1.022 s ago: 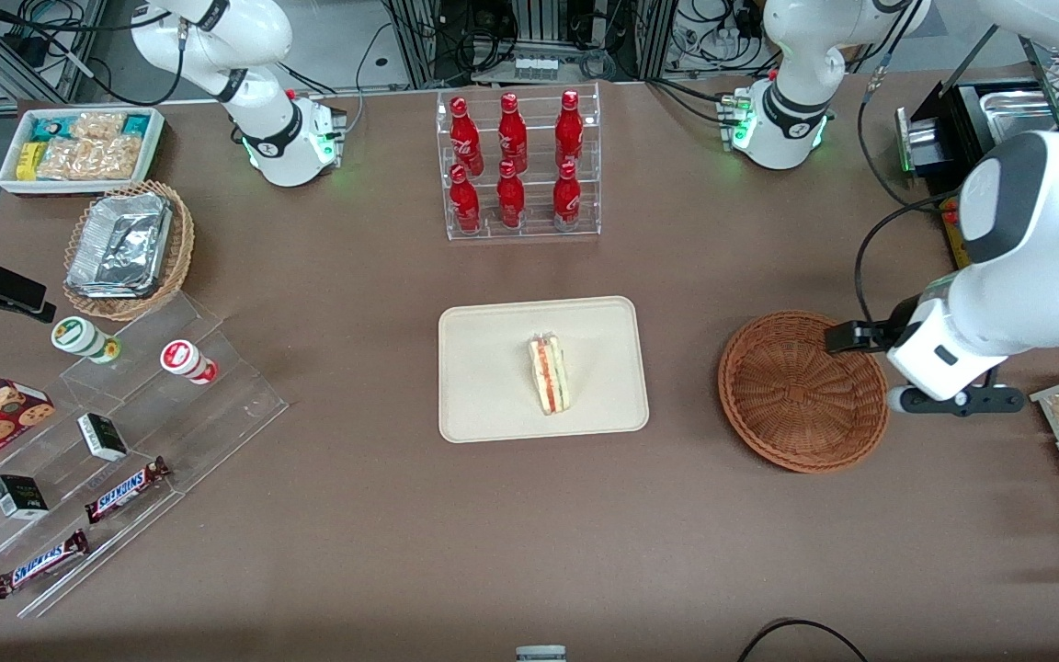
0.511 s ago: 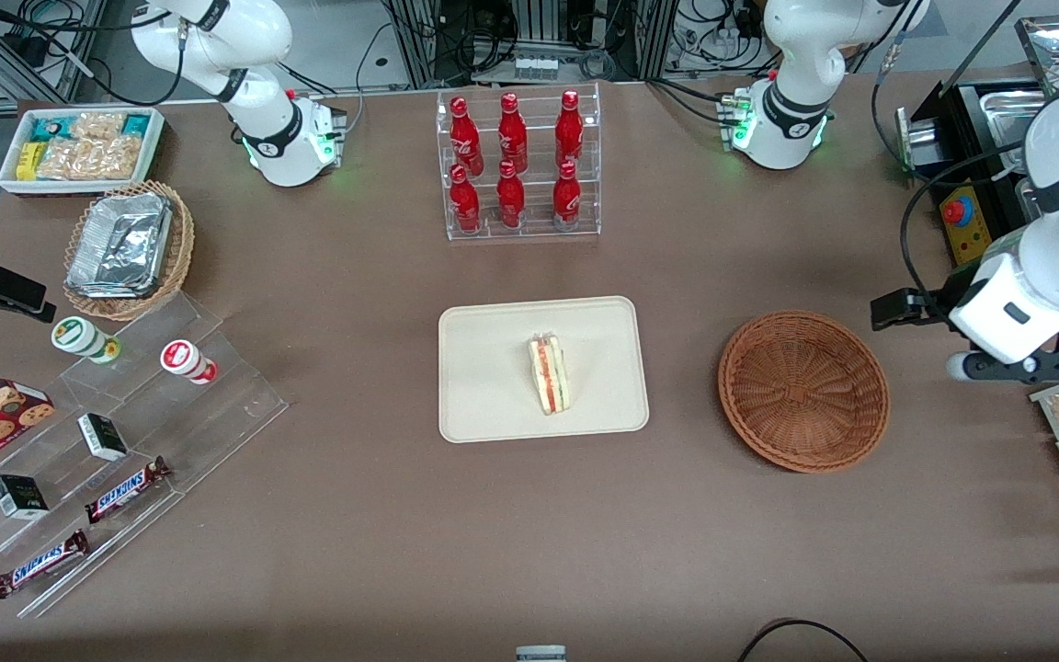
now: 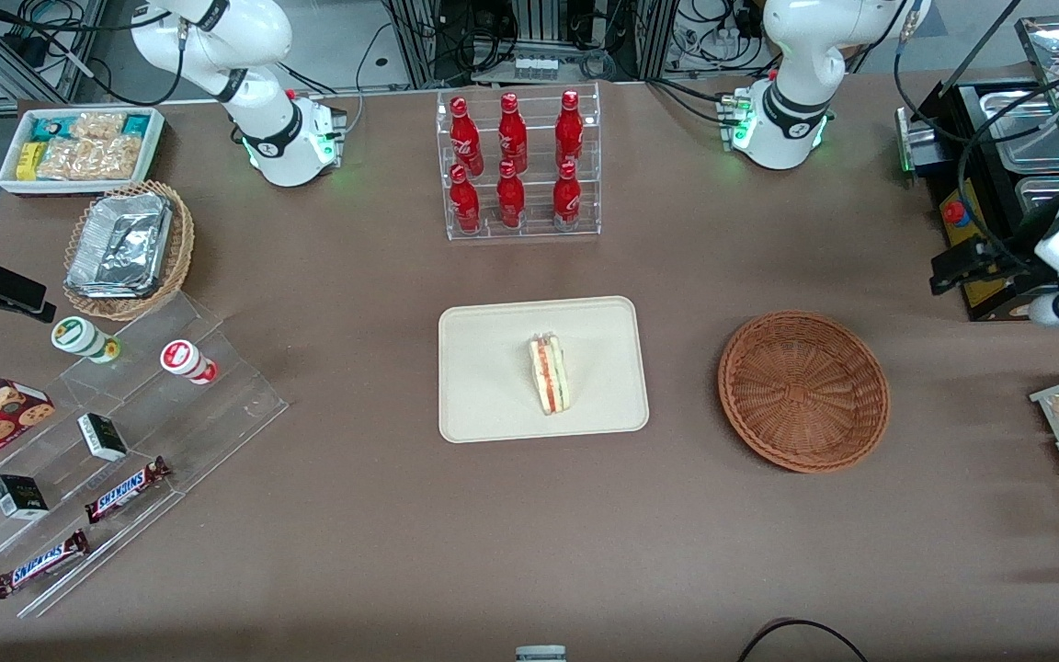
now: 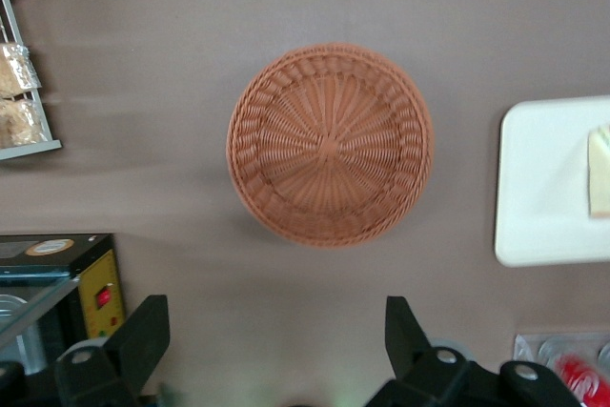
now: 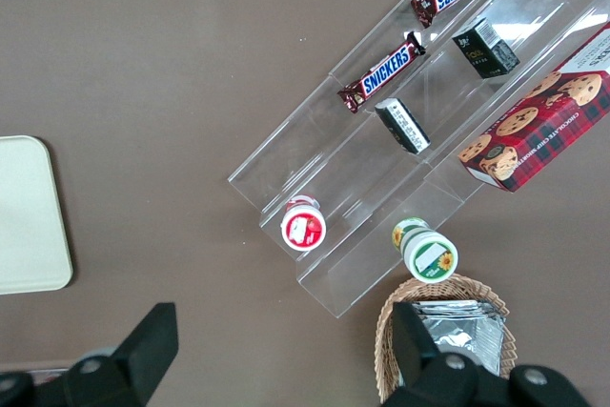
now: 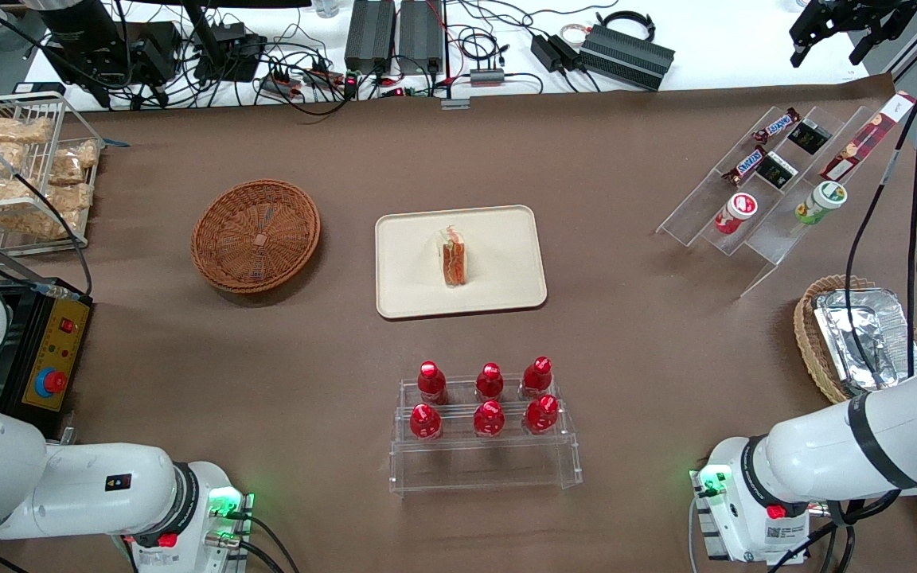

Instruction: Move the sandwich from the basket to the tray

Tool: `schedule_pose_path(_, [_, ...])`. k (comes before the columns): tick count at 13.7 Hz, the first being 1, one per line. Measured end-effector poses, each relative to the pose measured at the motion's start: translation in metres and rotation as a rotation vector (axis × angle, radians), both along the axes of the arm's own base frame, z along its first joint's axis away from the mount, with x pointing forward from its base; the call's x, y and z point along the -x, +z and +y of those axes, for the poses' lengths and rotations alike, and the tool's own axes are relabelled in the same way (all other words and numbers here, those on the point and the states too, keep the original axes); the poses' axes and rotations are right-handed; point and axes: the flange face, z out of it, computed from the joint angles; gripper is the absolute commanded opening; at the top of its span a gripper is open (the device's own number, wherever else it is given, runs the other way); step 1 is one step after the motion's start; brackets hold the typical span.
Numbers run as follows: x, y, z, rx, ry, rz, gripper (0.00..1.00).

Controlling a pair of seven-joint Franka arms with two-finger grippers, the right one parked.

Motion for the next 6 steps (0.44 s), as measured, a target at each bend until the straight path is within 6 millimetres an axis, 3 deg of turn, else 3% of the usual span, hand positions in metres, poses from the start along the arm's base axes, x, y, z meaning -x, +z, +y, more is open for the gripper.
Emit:
schedule_pose_path(3, [0.0093, 0.0085, 0.0068, 0.002, -0.026, 0.011, 1.0])
schedule_pose_path(6, [0.0099, -0.0007, -0.0014, 0.002, -0.042, 0.029, 1.0])
